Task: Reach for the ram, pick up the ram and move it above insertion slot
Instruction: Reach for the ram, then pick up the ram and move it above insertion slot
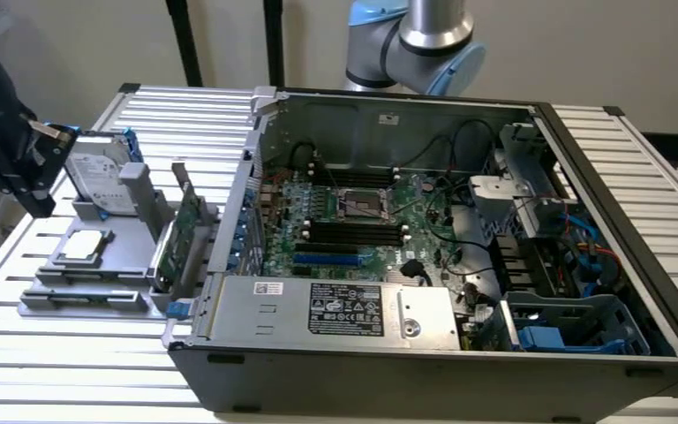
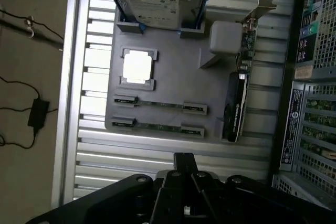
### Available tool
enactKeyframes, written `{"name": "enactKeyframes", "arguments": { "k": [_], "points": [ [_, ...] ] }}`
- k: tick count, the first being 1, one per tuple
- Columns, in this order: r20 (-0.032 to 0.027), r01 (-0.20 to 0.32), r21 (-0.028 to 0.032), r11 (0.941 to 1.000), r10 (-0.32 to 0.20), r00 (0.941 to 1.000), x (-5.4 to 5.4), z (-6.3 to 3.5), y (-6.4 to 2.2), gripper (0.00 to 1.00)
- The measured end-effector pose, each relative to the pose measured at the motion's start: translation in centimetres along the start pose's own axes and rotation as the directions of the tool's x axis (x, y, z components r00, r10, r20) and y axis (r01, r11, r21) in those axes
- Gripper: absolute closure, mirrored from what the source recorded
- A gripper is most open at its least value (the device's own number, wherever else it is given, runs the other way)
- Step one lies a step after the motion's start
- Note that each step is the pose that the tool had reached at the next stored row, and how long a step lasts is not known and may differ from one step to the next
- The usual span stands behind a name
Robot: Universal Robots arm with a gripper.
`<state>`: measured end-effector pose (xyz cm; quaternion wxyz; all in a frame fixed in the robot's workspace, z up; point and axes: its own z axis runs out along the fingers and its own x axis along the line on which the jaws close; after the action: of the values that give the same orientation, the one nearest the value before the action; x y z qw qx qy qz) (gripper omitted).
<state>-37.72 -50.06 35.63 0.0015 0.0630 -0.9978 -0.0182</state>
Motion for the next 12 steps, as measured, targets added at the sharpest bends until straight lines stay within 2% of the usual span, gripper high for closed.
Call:
{"name": "enactKeyframes", "arguments": {
  "k": [3, 6, 9, 12],
  "points": [
    [-0.002, 0.055, -0.0001, 0.9985, -0.055, 0.9985, 0.0, 0.1, -0.01, 0.89],
    [-0.0039, 0.109, -0.0002, 0.994, -0.109, 0.994, -0.01, 0.19, -0.01, 0.89],
    [-0.0061, 0.163, -0.0004, 0.9866, -0.163, 0.9866, 0.0, 0.21, -0.02, 0.89],
    [-0.0077, 0.217, -0.0009, 0.9761, -0.217, 0.9761, 0.0, 0.22, -0.01, 0.89]
  ]
}}
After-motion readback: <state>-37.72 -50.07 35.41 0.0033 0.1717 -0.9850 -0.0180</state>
